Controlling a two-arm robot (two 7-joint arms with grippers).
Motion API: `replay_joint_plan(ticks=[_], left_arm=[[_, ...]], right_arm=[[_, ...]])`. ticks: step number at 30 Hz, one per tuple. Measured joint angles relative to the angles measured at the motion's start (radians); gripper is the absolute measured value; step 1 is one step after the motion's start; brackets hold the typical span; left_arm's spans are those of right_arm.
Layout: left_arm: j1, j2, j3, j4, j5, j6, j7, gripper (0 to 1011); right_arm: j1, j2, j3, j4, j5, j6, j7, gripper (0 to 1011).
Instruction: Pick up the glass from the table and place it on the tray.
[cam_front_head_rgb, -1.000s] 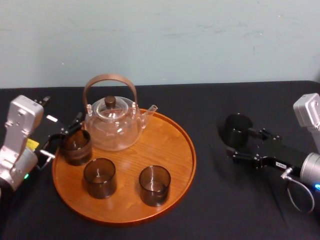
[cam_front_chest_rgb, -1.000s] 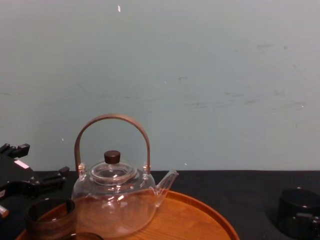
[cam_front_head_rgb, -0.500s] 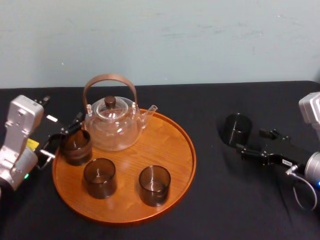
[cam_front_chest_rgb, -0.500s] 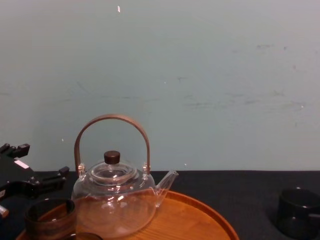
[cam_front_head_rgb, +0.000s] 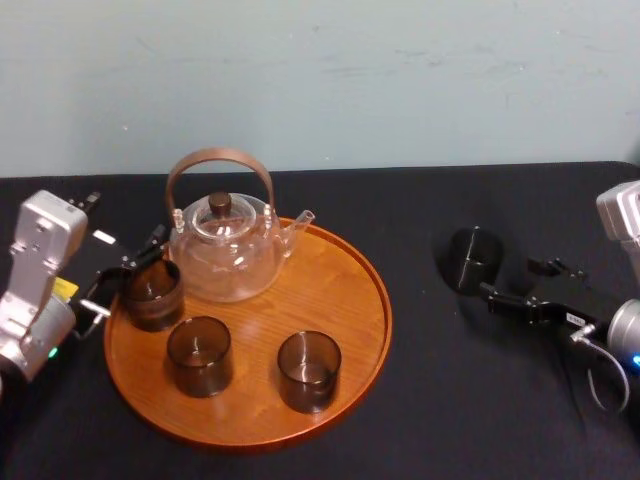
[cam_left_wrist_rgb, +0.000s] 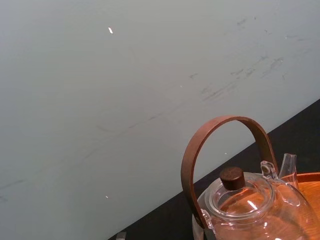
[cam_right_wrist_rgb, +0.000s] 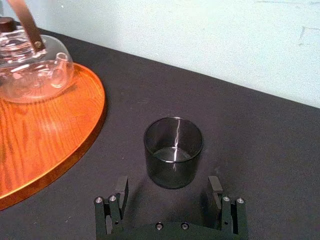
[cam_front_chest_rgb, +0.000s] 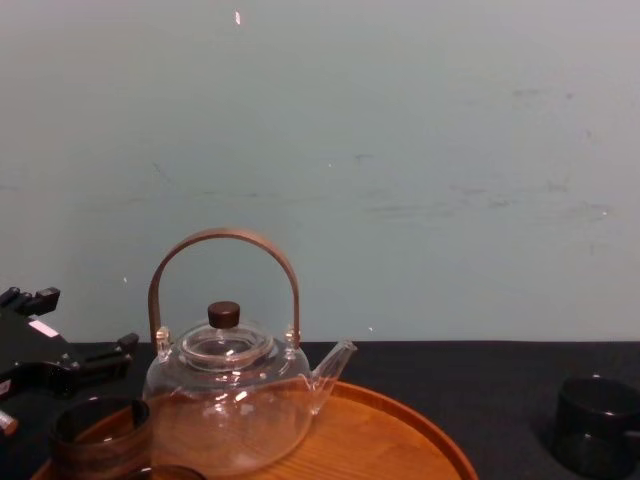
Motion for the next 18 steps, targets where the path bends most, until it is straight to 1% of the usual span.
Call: replay_joint_plan(ticks=[5, 8, 12, 18], left_arm=[[0.0, 0.0, 0.0, 0.0, 0.0, 0.0, 0.0, 1001], [0.0, 0.0, 0.0, 0.0, 0.0, 0.0, 0.0, 1001], [0.0, 0.0, 0.0, 0.0, 0.0, 0.0, 0.0, 1002], [0.0, 0.0, 0.0, 0.0, 0.0, 0.0, 0.0, 1001]], right_arm=[[0.035, -0.032, -0.005, 0.046, -0.023, 0.004, -0.008, 1002], [0.045, -0.04, -0.007, 0.058, -0.028, 0.004, -0.01, 1002], [0.077, -0.07, -0.015, 0.101, -0.051, 0.004, -0.014, 1002], [0.11, -0.102, -0.021, 0.146, -0.073, 0.004, -0.015, 1002]])
